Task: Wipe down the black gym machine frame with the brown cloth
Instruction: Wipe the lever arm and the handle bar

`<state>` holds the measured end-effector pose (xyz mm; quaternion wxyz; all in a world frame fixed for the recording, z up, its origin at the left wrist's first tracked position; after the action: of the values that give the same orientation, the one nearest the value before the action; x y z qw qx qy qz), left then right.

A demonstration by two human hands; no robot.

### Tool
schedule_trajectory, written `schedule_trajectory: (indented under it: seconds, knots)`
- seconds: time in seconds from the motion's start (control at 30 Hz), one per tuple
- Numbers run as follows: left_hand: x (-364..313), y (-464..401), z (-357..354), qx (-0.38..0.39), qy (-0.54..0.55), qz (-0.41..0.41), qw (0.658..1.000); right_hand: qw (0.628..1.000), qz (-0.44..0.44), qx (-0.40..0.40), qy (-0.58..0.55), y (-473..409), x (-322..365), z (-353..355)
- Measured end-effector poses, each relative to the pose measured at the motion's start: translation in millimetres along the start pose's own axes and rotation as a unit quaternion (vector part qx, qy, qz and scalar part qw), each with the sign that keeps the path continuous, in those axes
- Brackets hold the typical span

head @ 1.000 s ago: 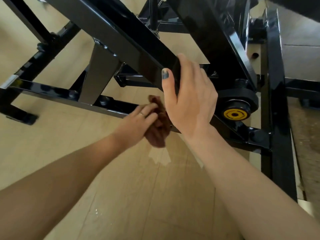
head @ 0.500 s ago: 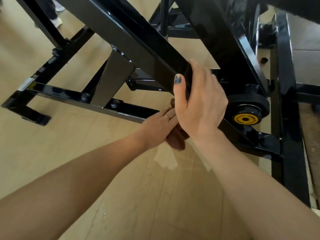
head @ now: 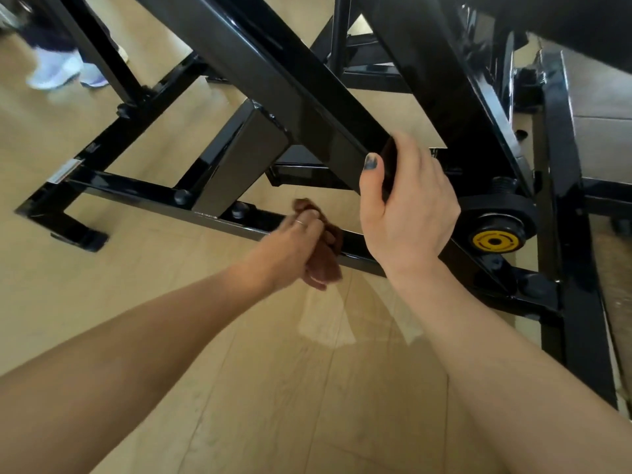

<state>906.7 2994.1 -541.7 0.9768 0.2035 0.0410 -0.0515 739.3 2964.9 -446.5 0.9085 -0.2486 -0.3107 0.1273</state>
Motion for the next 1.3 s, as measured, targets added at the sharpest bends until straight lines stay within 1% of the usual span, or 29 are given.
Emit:
schedule_trajectory:
  seconds: [0.07, 0.13, 0.2, 0.23, 0.33, 0.37, 0.43, 0.53, 0.63, 0.7, 0.77, 0.83, 0.9, 0.97, 1.0, 1.03, 1.07, 1.1, 1.13, 1.17, 1.2, 1.23, 1.27, 1.3]
  knots:
    - [-45, -5, -8, 0.011, -0.042, -0.054, 0.998, 1.0, -0.003, 0.003, -0.007, 1, 1, 1]
    - [-71, -9, -10, 0.014, -0.094, -0.075, 0.993, 1.0, -0.007, 0.01, -0.008, 1, 1, 1]
    - [-60, -14, -3, 0.023, -0.121, -0.054, 0.991, 0.999, -0.005, 0.037, -0.007, 0, 0, 3]
    - [-44, -15, 2, 0.026, -0.12, -0.029, 0.992, 0.999, -0.002, 0.052, -0.01, 0, 0, 3]
    - [14, -3, 16, 0.025, -0.069, 0.065, 0.995, 0.996, 0.005, 0.088, -0.017, -1, -1, 7]
    - [27, 3, 16, 0.022, -0.052, 0.086, 0.995, 0.995, 0.004, 0.102, -0.018, -2, -2, 8]
    - [29, 12, 18, 0.036, -0.019, 0.1, 0.994, 0.991, 0.003, 0.132, -0.022, -3, -2, 8]
    - [2, 21, 21, 0.095, 0.041, 0.082, 0.991, 0.985, 0.001, 0.17, -0.031, -2, -3, 11]
    - [-37, 35, 37, 0.146, 0.098, 0.017, 0.984, 0.968, -0.005, 0.241, -0.063, -7, -5, 17]
    - [-59, 49, 59, 0.143, 0.138, -0.026, 0.98, 0.958, -0.012, 0.267, -0.101, -12, -7, 26]
    - [-76, 68, 88, 0.132, 0.164, -0.063, 0.975, 0.96, -0.02, 0.239, -0.142, -16, -8, 42]
    - [-83, 85, 123, 0.114, 0.172, -0.085, 0.975, 0.971, -0.026, 0.171, -0.164, -22, -10, 65]
    - [-86, 100, 165, 0.065, 0.177, -0.088, 0.978, 0.976, -0.042, 0.1, -0.187, -34, -18, 87]
    - [-91, 114, 216, -0.007, 0.206, -0.099, 0.974, 0.975, -0.053, 0.044, -0.213, -58, -27, 105]
    - [-94, 118, 243, -0.064, 0.187, -0.111, 0.974, 0.974, -0.049, 0.023, -0.221, -72, -28, 112]
    - [-96, 119, 270, -0.133, 0.131, -0.122, 0.975, 0.974, -0.043, 0.009, -0.223, -85, -27, 117]
    - [-99, 118, 294, -0.208, 0.05, -0.122, 0.969, 0.974, -0.038, 0.004, -0.223, -98, -24, 120]
    - [-104, 113, 315, -0.275, -0.037, -0.108, 0.955, 0.974, -0.035, 0.008, -0.224, -109, -21, 121]
    - [-108, 104, 331, -0.309, -0.114, -0.084, 0.941, 0.973, -0.032, 0.017, -0.228, -118, -17, 121]
    - [-113, 91, 340, -0.307, -0.184, -0.061, 0.932, 0.969, -0.034, 0.031, -0.243, -126, -12, 121]
    - [-120, 76, 342, -0.279, -0.251, -0.046, 0.926, 0.959, -0.048, 0.049, -0.275, -133, -8, 120]
    - [-126, 61, 337, -0.24, -0.304, -0.032, 0.922, 0.94, -0.074, 0.073, -0.325, -139, -6, 118]
    - [-130, 47, 329, -0.203, -0.337, -0.016, 0.919, 0.911, -0.108, 0.105, -0.384, -142, -4, 113]
    - [-133, 37, 322, -0.185, -0.351, -0.002, 0.918, 0.874, -0.145, 0.145, -0.44, -143, -2, 105]
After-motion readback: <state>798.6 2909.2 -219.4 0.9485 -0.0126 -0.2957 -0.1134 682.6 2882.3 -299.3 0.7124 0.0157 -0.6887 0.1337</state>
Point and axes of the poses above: each hand's wrist, its own y-axis away from the middle knuckle, its own z-axis out of the back of the hand, x = y × z, the point moved 5 cm from there along -y, towards the middle knuckle, and after that the axes turned 9 degrees about x, right-handed, at the moved point
